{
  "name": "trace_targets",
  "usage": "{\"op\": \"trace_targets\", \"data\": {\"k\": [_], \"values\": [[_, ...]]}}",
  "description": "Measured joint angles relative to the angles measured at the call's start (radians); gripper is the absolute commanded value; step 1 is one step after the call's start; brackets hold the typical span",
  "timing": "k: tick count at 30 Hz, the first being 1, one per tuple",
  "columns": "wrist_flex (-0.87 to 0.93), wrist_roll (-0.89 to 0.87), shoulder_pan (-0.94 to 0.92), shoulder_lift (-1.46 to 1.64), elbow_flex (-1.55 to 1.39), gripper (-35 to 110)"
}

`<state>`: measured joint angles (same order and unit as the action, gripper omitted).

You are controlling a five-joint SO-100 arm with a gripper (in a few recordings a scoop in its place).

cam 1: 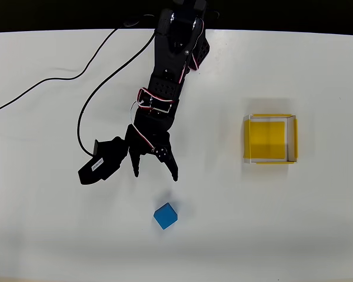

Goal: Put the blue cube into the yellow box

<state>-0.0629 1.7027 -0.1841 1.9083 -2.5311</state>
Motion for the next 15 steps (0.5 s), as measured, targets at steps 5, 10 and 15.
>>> {"op": "trace_targets", "data": {"k": [5,10,15], "values": [[-0.100,0.000,0.000,-0.160,0.115,55],[-0.202,0.005,0.009,-0.276,0.173,56],[-0.281,0.009,0.038,-0.382,0.221,56]]}}
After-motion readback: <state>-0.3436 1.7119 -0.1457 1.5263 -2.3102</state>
